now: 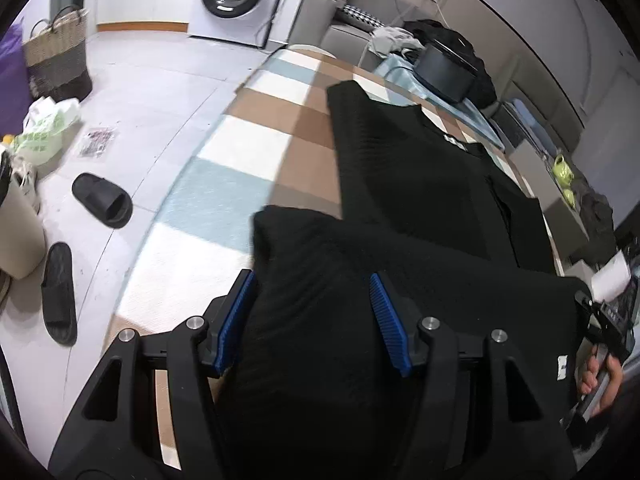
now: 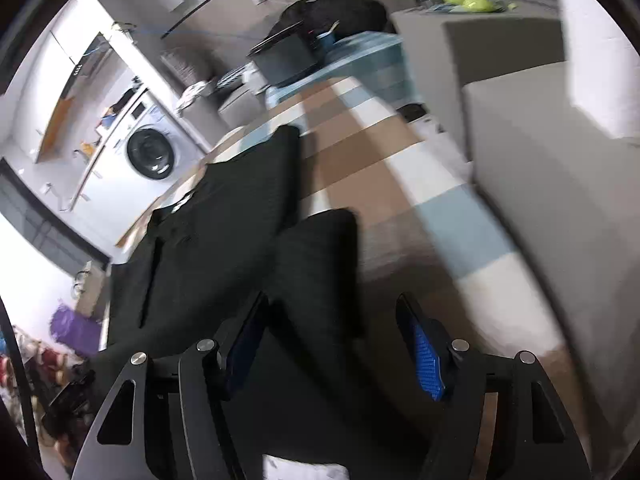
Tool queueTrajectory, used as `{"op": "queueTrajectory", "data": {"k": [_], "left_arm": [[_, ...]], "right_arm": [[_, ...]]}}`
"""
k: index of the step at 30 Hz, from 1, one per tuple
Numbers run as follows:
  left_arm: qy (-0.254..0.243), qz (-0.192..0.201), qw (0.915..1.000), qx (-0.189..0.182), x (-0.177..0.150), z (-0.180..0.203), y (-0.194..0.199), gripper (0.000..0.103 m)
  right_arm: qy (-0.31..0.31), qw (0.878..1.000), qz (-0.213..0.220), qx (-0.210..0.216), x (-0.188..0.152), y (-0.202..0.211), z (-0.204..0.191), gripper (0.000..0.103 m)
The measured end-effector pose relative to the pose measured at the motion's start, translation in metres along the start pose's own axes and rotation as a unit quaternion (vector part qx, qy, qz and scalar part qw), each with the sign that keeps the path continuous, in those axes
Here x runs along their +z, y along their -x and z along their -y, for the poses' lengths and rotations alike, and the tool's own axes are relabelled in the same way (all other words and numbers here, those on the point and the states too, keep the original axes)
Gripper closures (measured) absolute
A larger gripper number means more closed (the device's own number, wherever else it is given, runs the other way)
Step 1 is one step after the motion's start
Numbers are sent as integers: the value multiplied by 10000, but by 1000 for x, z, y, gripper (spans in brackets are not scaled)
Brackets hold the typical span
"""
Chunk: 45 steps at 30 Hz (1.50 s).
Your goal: Fold small clothes
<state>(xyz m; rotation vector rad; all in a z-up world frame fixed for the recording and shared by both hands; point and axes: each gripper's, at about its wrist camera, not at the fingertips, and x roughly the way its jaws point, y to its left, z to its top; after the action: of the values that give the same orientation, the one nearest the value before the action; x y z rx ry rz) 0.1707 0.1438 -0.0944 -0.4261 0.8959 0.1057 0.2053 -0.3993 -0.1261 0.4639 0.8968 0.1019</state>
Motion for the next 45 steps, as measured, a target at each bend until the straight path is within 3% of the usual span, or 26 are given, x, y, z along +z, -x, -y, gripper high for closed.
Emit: {"op": "queueTrajectory", "data": {"k": [6,8,12,20,29,30,32,33,37,45], "left_arm": [[-162,-3,9997,177,4,13,-15,49],[-228,38,9996,179,3,15,-17,68],[-310,13,9995,87,1,18,-18,77],[-555,45,9982,211,-17,17,-3,79],[-413,197,9985,294,-37,-6,28,79],[-340,263,9986,295,-37,-10,31,79],[-220,277,9989,292,-38,-16,36,75],[-145,268,9992,266,-38,-20,40,74],[-50,326,9991,248,-46,-31,52,64],[-21,149,9996,219,-74,-40,61,62]], "right_arm": [[656,9973,-158,-278,-6,-26,-38,69],[751,9964,-174,-353,-8,-29,-42,71],[850,9956,-227,-315,-15,-24,-42,74],[965,9946,-265,-287,-35,-14,-47,74],[1063,9928,-537,-159,-62,7,-45,73],[1042,9932,-486,-163,-61,9,-43,68],[915,9948,-405,-202,-58,14,-37,54],[818,9957,-379,-209,-54,19,-31,53],[729,9969,-290,-87,-52,40,-14,52],[703,9965,-415,154,-77,51,-1,53]]}}
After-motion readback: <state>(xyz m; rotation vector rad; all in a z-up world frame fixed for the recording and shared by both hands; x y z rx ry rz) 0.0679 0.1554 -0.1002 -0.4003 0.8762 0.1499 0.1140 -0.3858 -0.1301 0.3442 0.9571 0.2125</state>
